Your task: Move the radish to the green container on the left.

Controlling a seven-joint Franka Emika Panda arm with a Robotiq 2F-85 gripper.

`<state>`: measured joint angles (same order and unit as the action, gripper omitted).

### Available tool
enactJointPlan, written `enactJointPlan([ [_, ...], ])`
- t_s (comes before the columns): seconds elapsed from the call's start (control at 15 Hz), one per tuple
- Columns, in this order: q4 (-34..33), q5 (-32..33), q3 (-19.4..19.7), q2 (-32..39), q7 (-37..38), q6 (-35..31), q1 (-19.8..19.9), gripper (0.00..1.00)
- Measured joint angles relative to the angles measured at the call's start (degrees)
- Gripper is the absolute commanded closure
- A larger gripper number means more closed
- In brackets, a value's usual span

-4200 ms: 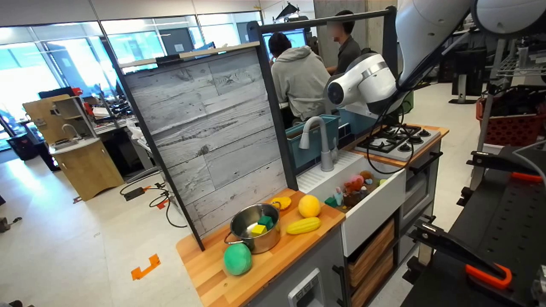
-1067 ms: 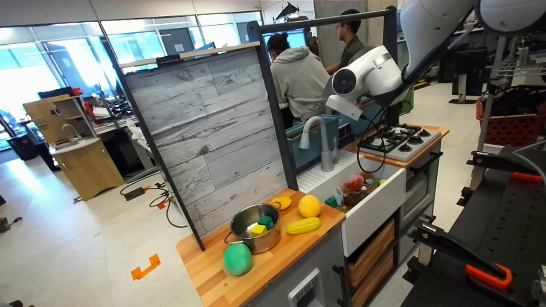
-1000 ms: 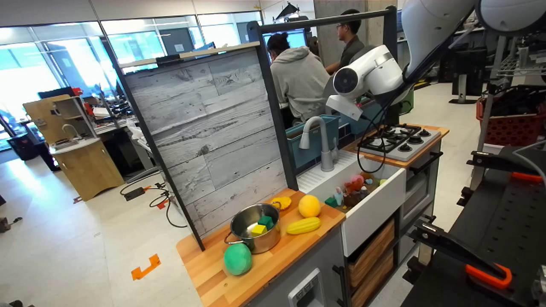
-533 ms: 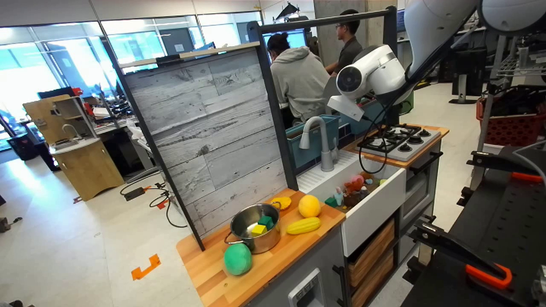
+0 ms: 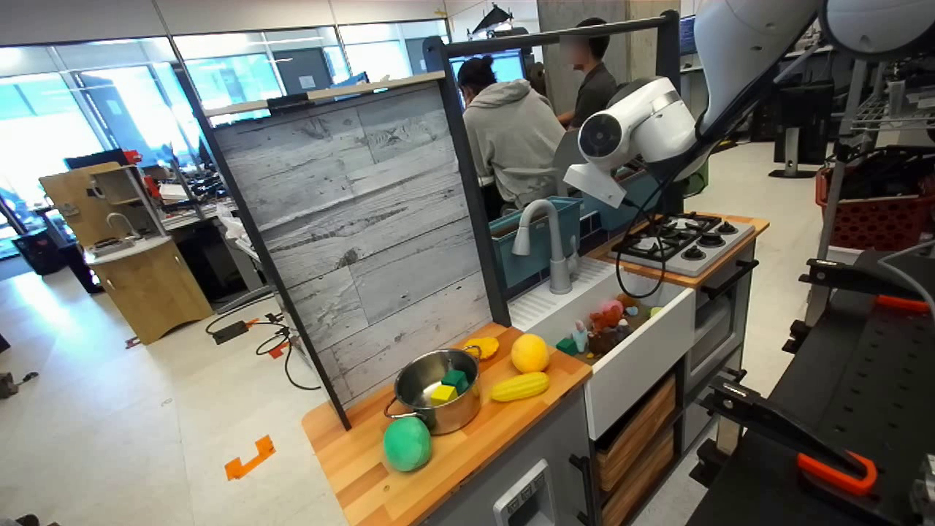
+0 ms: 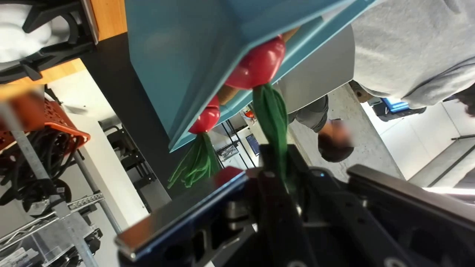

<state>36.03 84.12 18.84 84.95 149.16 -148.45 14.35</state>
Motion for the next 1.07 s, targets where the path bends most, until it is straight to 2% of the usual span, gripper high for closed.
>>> enactJointPlan([
  [0.33,0.2,0.0,0.0,-0.3,0.1,4.8,-0.2,0.99],
  [0.73,-0.8,-0.3,0.0,-4.5,1.4,12.2,-0.5,0.99],
  [1.07,-1.5,-1.4,-0.5,-6.0,1.1,17.5,-2.5,0.99],
])
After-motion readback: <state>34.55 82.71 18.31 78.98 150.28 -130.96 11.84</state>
